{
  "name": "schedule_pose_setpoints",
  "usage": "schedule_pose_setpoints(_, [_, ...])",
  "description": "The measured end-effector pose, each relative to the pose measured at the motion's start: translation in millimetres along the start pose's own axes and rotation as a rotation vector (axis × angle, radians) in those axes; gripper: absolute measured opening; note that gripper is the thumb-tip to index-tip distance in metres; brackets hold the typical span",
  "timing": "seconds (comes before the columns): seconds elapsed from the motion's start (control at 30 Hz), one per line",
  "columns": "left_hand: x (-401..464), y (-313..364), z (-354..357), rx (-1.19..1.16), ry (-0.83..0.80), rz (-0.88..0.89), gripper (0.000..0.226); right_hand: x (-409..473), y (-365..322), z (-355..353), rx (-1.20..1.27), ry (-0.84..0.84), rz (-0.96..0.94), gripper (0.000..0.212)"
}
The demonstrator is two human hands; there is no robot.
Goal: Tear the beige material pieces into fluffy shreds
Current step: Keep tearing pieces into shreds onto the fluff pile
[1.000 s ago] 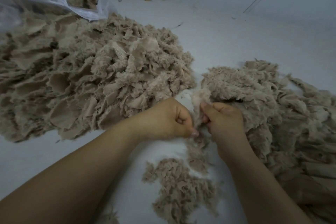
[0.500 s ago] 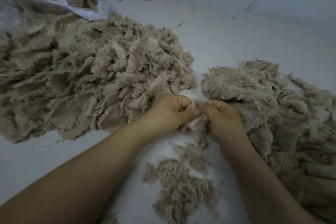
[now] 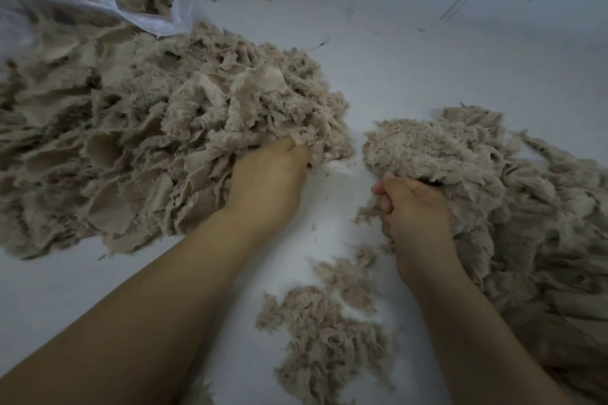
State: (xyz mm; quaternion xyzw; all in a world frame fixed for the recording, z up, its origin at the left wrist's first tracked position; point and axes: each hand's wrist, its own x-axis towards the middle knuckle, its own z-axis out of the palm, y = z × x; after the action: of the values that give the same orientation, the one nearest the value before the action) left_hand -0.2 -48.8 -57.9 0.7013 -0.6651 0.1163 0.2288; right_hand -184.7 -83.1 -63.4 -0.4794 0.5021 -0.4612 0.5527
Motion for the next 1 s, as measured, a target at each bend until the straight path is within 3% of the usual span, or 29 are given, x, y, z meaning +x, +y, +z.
schedule_pose_setpoints(0.1, [4,-2,5,0.114,-0.150,0.052,0.022,0,-3,-2,0.039,0.015,0.023,0.039])
schedule_pose_setpoints(0.27, [4,-16,5,0.243,-0.171,-0.058,0.030,0,-7,-6,0.091,0.078,0.058,0.037])
schedule_pose_setpoints(0.4, [-6,7,-2,0.324,-0.076,0.107,0.021,2,-10,-7,0.132,0.136,0.078,0.034])
schedule_pose_setpoints(0.47, [-8,24,-2,0.239,0.007,0.245,0.012,2,-11,-6,0.140,0.135,0.072,0.035])
schedule_pose_setpoints(0.53, [-9,43,4,0.048,-0.016,0.332,0.014,1,-12,-5,0.152,0.130,0.076,0.034])
schedule_pose_setpoints(0.67, [-3,63,21,-0.239,-0.254,0.217,0.036,1,-12,-4,0.168,0.124,0.086,0.034])
schedule_pose_setpoints(0.77, [4,71,27,-0.365,-0.265,0.201,0.015,1,-10,-2,0.160,0.116,0.069,0.036])
schedule_pose_setpoints(0.87, [8,77,28,-0.529,-0.258,0.061,0.025,3,-9,-4,0.144,0.120,0.073,0.034])
schedule_pose_setpoints(1.0, [-11,74,25,-0.539,-0.215,0.046,0.029,8,-8,-9,0.295,0.176,0.111,0.022])
